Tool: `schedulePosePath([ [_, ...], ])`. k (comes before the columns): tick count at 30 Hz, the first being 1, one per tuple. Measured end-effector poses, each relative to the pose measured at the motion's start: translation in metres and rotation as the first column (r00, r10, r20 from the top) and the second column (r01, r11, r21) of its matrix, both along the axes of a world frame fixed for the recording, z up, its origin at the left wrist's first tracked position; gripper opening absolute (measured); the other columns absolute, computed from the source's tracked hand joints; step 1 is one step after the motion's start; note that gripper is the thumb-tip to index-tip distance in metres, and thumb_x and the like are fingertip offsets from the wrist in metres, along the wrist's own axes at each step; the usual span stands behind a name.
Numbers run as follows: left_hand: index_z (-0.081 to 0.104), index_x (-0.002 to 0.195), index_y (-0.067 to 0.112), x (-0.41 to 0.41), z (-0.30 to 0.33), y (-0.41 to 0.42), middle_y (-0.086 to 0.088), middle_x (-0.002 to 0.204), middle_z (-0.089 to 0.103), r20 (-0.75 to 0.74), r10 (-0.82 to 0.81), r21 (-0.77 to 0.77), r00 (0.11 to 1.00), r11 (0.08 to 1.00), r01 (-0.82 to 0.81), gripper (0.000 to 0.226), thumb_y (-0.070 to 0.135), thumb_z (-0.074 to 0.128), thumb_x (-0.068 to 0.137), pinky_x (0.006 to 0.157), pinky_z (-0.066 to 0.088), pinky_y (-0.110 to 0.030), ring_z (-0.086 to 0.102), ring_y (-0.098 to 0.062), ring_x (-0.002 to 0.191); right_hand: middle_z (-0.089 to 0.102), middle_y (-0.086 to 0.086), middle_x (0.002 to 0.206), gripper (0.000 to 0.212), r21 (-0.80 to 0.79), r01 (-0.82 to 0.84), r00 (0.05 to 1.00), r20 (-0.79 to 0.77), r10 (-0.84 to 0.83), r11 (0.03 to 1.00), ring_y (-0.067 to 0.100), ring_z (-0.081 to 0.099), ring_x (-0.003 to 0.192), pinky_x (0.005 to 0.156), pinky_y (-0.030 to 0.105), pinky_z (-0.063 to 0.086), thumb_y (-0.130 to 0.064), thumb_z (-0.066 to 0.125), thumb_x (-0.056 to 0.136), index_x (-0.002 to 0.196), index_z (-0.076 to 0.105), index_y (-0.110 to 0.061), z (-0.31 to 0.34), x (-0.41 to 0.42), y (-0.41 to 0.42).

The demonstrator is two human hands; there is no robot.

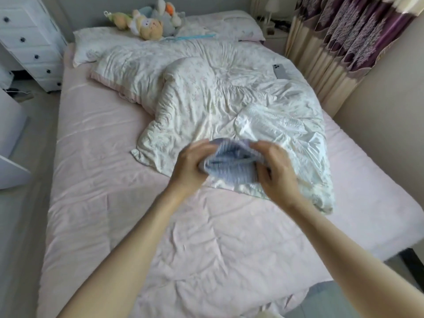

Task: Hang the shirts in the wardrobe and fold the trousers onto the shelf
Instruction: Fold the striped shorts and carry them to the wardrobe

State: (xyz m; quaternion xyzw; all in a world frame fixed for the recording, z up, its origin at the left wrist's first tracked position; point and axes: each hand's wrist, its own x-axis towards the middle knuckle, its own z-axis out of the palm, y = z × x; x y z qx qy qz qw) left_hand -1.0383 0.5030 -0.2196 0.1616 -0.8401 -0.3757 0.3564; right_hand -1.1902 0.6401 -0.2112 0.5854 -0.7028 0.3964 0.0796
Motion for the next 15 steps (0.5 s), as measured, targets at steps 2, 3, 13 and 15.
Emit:
schedulePosePath([
  [2, 0.07, 0.105, 0.006, 0.026, -0.059, 0.021, -0.013, 0.105, 0.069, 0.204, 0.031, -0.039, 0.978, 0.999, -0.024, 0.032, 0.001, 0.069, 0.073, 0.093, 0.044, -0.032, 0.06, -0.03, 0.107, 0.064, 0.014, 0.108, 0.031, 0.168, -0.056, 0.998, 0.041, 0.05, 0.984, 0.03, 0.058, 0.107, 0.091, 0.041, 0.043, 0.001, 0.046, 0.082, 0.108, 0.062, -0.002, -0.054, 0.021, 0.031],
  [3, 0.07, 0.106, 0.007, 0.041, -0.086, 0.036, -0.013, 0.108, 0.069, 0.346, 0.015, 0.036, 0.938, 0.999, -0.03, 0.031, 0.001, 0.068, 0.076, 0.094, 0.045, -0.036, 0.059, -0.032, 0.11, 0.065, 0.014, 0.109, 0.031, 0.282, -0.082, 0.993, 0.102, 0.055, 0.956, 0.032, 0.058, 0.108, 0.093, 0.043, 0.043, 0.001, 0.047, 0.081, 0.107, 0.063, -0.001, -0.081, 0.033, 0.048],
  [13, 0.067, 0.077, 0.02, 0.102, -0.247, 0.1, 0.011, 0.074, 0.069, 0.683, -0.135, 0.664, 0.718, 0.523, -0.534, 0.013, 0.011, 0.075, 0.075, 0.069, 0.045, -0.022, 0.062, -0.007, 0.078, 0.064, 0.014, 0.111, 0.032, 0.74, -0.087, 0.74, 0.496, -0.454, 0.667, 0.03, 0.059, 0.107, 0.089, 0.035, 0.044, -0.02, 0.054, 0.093, 0.123, 0.054, -0.009, -0.212, 0.078, 0.083],
  [15, 0.065, 0.09, 0.005, 0.09, -0.269, 0.088, -0.009, 0.09, 0.069, 0.739, 0.067, 0.55, 0.67, 0.512, -0.659, 0.015, 0.016, 0.07, 0.082, 0.079, 0.049, -0.034, 0.063, -0.022, 0.089, 0.058, 0.015, 0.12, 0.036, 0.57, 0.078, 0.856, 0.382, -0.348, 0.818, 0.028, 0.052, 0.114, 0.097, 0.032, 0.037, -0.018, 0.048, 0.093, 0.125, 0.052, -0.001, -0.217, 0.078, 0.069],
])
